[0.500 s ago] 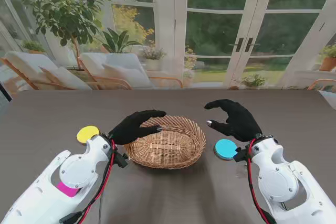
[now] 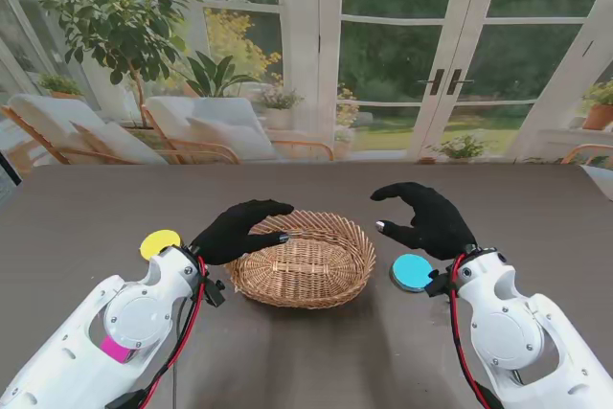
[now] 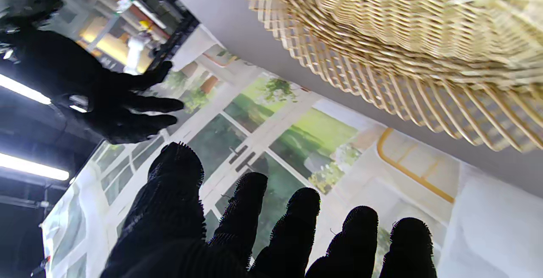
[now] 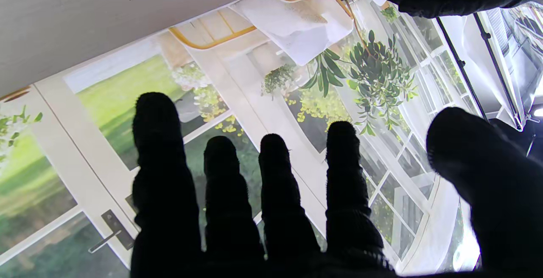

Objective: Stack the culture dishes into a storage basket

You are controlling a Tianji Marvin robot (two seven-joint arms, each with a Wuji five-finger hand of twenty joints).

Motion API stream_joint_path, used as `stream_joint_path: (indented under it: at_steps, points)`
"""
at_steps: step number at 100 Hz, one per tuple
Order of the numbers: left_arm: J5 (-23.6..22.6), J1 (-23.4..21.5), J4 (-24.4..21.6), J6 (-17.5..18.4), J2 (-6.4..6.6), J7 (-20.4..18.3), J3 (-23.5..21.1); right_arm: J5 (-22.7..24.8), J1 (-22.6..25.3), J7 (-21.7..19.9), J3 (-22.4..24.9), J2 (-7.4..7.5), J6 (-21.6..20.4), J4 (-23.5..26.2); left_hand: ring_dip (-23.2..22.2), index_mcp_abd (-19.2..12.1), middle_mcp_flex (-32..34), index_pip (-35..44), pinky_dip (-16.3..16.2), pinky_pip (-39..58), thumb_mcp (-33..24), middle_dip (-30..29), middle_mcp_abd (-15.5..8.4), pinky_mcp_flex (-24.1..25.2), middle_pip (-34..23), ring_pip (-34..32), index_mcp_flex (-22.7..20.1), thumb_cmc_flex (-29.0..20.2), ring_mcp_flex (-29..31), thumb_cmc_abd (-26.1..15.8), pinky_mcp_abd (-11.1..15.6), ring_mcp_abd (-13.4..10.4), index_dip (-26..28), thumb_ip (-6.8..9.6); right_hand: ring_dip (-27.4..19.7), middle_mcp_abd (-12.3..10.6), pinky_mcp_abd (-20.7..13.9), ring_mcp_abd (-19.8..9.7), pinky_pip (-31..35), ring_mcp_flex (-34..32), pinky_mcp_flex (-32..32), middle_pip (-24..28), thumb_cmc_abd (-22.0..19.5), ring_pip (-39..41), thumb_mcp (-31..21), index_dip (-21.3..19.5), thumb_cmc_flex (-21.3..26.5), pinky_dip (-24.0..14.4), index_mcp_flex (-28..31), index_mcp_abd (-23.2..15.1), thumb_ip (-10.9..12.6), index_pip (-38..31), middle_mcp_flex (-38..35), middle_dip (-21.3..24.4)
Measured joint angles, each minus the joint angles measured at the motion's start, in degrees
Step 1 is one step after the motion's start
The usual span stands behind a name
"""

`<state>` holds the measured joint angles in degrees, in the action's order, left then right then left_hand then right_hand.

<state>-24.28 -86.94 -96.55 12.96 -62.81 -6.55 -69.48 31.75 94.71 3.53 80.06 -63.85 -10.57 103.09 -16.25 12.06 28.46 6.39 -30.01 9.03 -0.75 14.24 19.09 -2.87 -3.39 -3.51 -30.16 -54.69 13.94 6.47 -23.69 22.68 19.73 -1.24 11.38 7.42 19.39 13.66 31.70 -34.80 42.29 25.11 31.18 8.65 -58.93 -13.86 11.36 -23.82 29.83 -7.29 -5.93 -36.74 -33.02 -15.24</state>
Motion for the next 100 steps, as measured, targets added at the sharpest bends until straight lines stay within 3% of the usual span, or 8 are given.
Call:
stream_joint_path:
  at_steps: [11, 22, 46, 67, 100]
  points:
    - [-4.00, -0.41, -0.50, -2.42, -0.01, 1.02, -1.35, -0.01, 0.06, 0.01, 0.05, 0.00, -0.06, 0.03, -0.82, -0.66, 0.00, 0.00, -1.10, 1.41, 0.01, 0.04, 0.00, -2.09, -0.01, -0.89, -0.06, 0.32, 1.48, 0.04, 0.00, 0.13, 0.00, 0.00, 0.00, 0.00, 0.00, 0.01, 0.00, 0.00, 0.00, 0.00, 0.00, 0.00, 0.00, 0.00, 0.00, 0.00, 0.00, 0.00, 0.00, 0.00, 0.00, 0.00]
    - [-11.63, -0.45, -0.96, -4.73, 0.14, 0.54, -3.48, 0.01, 0.11, 0.01, 0.07, 0.00, -0.33, 0.01, -2.04, -1.28, 0.00, 0.02, -2.04, 2.24, 0.01, 0.13, 0.00, -3.58, -0.04, -1.86, -0.11, 0.40, 2.91, 0.08, -0.04, 0.62, 0.00, 0.00, 0.00, 0.00, 0.00, 0.01, 0.00, 0.00, 0.00, 0.00, 0.00, 0.00, 0.00, 0.00, 0.00, 0.00, 0.00, 0.00, 0.00, 0.00, 0.00, 0.00]
    - [-20.73, 2.02, 0.78, -8.77, 1.17, 0.06, -5.49, 0.03, -0.50, -0.01, -0.89, 0.10, -0.61, -1.08, -2.83, -2.11, 0.21, 0.09, -4.64, 5.03, 0.11, 0.62, -0.18, -6.38, -0.11, -2.79, -0.12, 0.91, 4.39, 0.71, -0.13, 0.83, 0.01, 0.00, 0.00, 0.00, 0.00, 0.01, -0.01, 0.00, 0.00, 0.00, 0.00, 0.00, 0.00, 0.00, 0.00, -0.04, 0.00, 0.00, 0.00, 0.00, 0.00, 0.00]
    - [-24.21, 4.08, 4.10, -10.81, 1.73, -0.26, -6.06, 0.06, -0.94, -0.05, -1.21, 0.10, -0.75, -2.13, -2.83, -2.88, 0.04, 0.03, -4.98, 5.05, 0.37, 0.62, -0.74, -5.53, -0.12, -2.80, 0.97, 1.58, 4.13, 1.87, -0.14, 0.76, 0.01, -0.09, 0.00, 0.00, 0.00, 0.01, -0.01, 0.00, 0.00, 0.00, 0.00, 0.00, 0.00, 0.00, 0.00, -0.08, 0.00, 0.00, 0.00, 0.00, 0.00, 0.00]
    - [-25.20, 5.41, 9.55, -12.25, 1.98, 0.30, -7.30, 0.23, -1.27, 0.02, -1.66, 0.11, -0.73, -3.05, -2.74, -2.97, -1.96, -0.55, -4.91, 4.08, 0.36, 0.75, -1.29, -4.02, 0.38, -1.68, 2.36, 1.59, 2.18, 1.88, -0.14, 0.03, -0.02, -0.09, 0.00, 0.00, 0.00, 0.00, -0.03, 0.00, 0.00, 0.00, 0.00, 0.00, 0.00, 0.00, 0.00, -0.12, 0.00, 0.00, 0.00, 0.00, 0.00, 0.00]
